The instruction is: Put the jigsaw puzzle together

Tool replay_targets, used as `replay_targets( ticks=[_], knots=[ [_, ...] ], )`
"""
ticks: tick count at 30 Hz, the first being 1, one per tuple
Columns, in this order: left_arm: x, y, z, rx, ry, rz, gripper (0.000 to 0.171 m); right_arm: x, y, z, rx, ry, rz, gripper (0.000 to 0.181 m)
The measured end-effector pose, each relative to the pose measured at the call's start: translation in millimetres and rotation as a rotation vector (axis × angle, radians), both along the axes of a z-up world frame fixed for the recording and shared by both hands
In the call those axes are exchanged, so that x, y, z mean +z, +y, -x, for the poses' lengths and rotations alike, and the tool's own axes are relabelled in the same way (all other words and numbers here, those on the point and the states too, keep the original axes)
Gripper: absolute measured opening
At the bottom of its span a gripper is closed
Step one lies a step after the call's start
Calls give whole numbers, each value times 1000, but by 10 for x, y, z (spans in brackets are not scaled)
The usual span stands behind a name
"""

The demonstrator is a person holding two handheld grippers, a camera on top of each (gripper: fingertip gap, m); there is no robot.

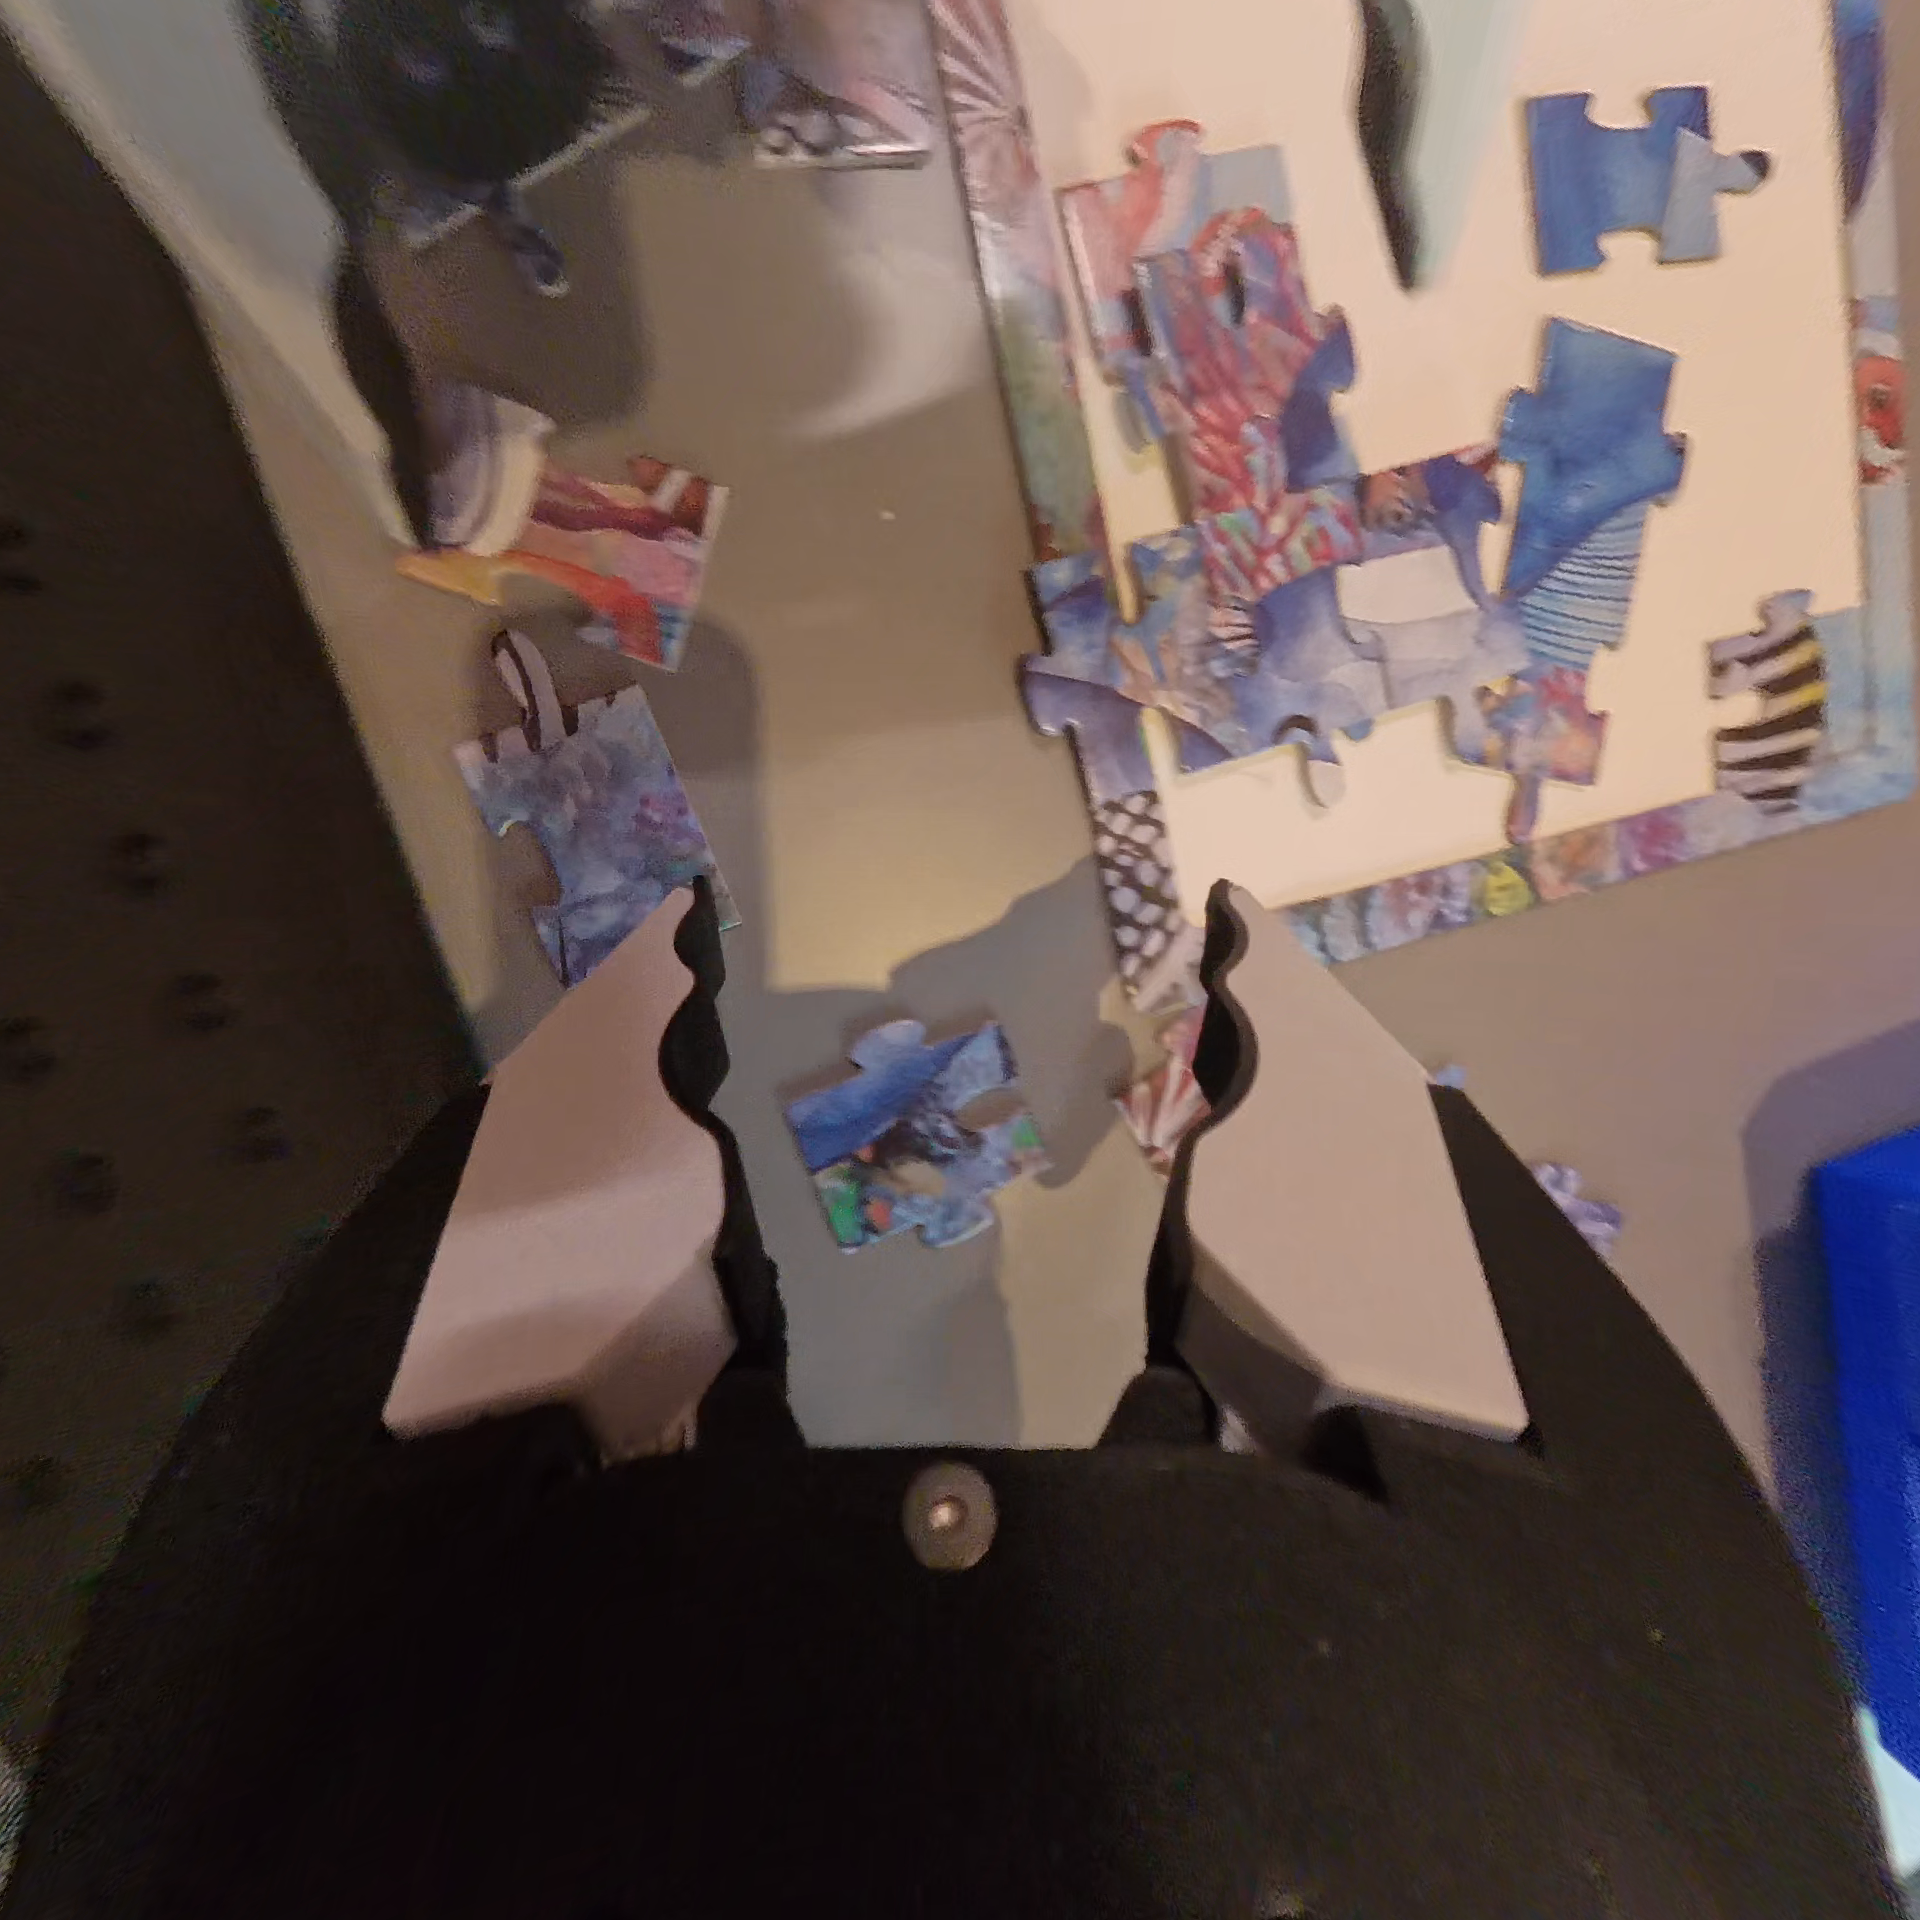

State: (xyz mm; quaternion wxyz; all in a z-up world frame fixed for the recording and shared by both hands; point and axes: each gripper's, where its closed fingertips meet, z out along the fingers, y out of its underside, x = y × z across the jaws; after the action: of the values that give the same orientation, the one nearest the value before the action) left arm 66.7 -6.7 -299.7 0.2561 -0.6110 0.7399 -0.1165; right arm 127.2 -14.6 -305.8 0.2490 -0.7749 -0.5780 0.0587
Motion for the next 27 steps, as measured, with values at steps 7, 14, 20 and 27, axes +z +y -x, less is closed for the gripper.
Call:
replay_targets(
  ticks=[7, 14, 20, 27],
  knots=[
    [-46, -306, 237, -72, 51, 81, 89, 97, 202, -187, -76, 10, -90, 86],
    [-154, -614, 178, -82, 32, 228, 69, 150, 86, -242, -90, 106, -54, 84],
    [-140, -605, 118, -61, -12, 233, 50, 184, -20, -238, -79, 149, -32, 78],
    [-113, -588, 101, -86, -45, 140, 49, 297, -90, -244, -92, 249, 7, 73]
  ],
)
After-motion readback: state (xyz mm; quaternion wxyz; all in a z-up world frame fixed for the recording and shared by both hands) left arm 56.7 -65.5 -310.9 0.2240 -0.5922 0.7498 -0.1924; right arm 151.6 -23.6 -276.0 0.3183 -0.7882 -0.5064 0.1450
